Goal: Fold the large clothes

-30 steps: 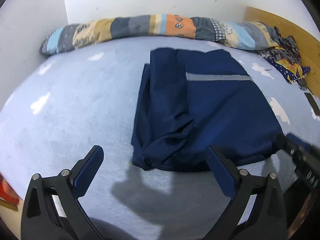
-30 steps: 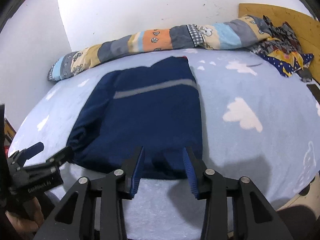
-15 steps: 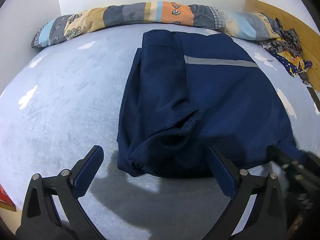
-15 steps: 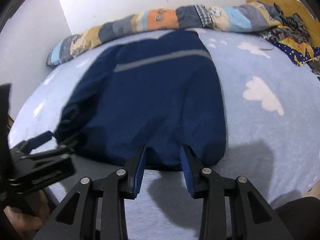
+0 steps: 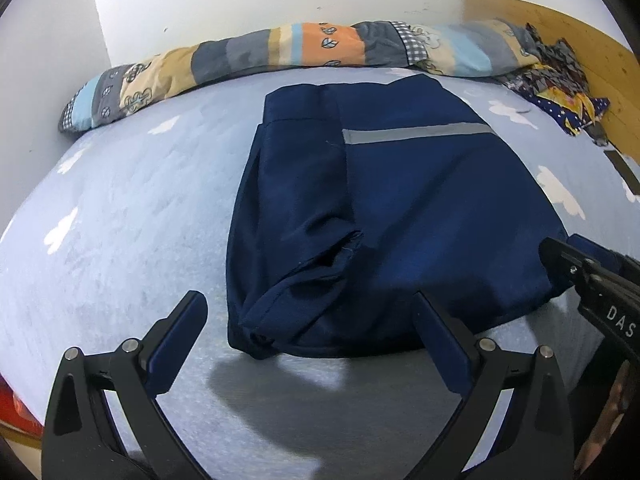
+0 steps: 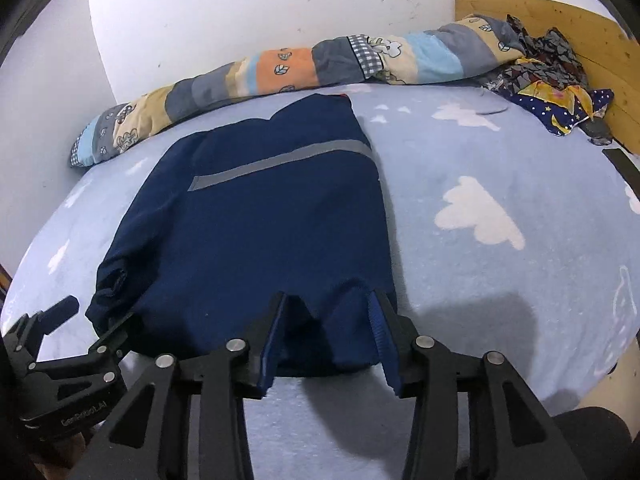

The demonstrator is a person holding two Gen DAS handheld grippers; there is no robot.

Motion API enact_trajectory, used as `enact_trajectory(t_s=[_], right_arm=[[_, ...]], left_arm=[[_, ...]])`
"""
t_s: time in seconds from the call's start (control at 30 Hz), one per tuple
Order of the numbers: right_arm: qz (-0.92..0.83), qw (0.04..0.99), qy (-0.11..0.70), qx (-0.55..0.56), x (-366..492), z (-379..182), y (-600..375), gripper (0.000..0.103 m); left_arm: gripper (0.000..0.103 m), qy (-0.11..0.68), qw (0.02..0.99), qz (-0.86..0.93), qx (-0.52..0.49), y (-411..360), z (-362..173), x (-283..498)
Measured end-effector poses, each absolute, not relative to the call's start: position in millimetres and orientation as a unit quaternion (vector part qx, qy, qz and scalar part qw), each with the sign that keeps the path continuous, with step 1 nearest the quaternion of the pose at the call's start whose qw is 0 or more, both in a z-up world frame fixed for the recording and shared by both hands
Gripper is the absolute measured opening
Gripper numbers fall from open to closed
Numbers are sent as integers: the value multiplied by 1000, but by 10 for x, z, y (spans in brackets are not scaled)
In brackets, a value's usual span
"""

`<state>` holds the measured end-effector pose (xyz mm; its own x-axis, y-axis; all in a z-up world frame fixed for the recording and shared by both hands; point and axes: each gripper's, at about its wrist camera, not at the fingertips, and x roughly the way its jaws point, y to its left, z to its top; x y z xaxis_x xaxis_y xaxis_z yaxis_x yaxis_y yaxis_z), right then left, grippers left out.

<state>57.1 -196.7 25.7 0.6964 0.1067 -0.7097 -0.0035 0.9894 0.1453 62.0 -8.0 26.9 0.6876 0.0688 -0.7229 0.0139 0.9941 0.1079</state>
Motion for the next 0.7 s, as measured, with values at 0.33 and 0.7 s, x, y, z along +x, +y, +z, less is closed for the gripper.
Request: enact_trajectory(t_s=[0.33,0.7], right_arm=[[31,921,387,36,514,258,-1877,53],[35,926,372,41,452,347,-1928,52]], left_arm=[[102,384,922,19,56,-97,299,597],[102,372,926,20,55,-83,353,550]])
